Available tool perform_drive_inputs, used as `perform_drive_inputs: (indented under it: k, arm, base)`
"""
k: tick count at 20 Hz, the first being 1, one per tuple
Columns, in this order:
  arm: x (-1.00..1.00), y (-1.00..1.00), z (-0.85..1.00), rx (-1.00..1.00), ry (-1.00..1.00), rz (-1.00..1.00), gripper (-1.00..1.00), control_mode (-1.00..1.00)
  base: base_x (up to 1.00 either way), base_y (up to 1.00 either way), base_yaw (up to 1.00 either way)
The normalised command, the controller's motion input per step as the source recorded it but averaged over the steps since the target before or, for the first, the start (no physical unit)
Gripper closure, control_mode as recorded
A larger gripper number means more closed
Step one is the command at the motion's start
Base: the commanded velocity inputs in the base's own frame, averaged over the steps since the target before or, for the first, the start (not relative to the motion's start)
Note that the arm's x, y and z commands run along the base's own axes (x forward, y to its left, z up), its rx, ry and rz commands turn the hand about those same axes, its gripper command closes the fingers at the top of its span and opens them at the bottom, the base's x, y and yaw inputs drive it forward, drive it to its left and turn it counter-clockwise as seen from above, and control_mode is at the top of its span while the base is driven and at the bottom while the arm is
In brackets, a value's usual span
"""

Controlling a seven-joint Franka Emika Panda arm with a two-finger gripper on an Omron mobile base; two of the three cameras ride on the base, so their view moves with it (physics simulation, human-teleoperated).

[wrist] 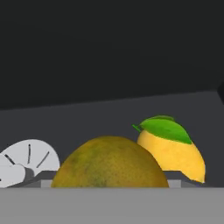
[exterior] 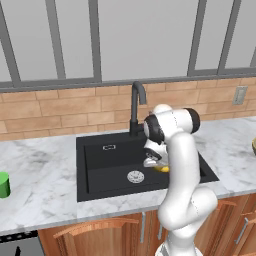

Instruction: Remove the lemon and orange from the sink. Then move the bowl and cup from the counter to the sink for washing.

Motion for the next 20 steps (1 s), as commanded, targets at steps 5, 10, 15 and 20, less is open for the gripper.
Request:
perform_drive_inputs:
  k: [5,10,15,20]
  arm:
    - [-0.27,-0.09,0.16,0.05,-0.16,0.0,1.0,-1.0]
    - [-0.22,0.0,0.27,0.03,-0.12,0.03,1.0,-1.0]
    - [-0.13,-0.06,0.36,0.0,-0.04,0.03,1.0,-1.0]
    - [-0.1,-0.12,0.41,0.0,0.0,0.04,1.0,-1.0]
  base:
    - [0.0,0.0,0.0]
    - [0.0,0.0,0.0]
    - [0.0,0.0,0.0]
    - [0.0,0.0,0.0]
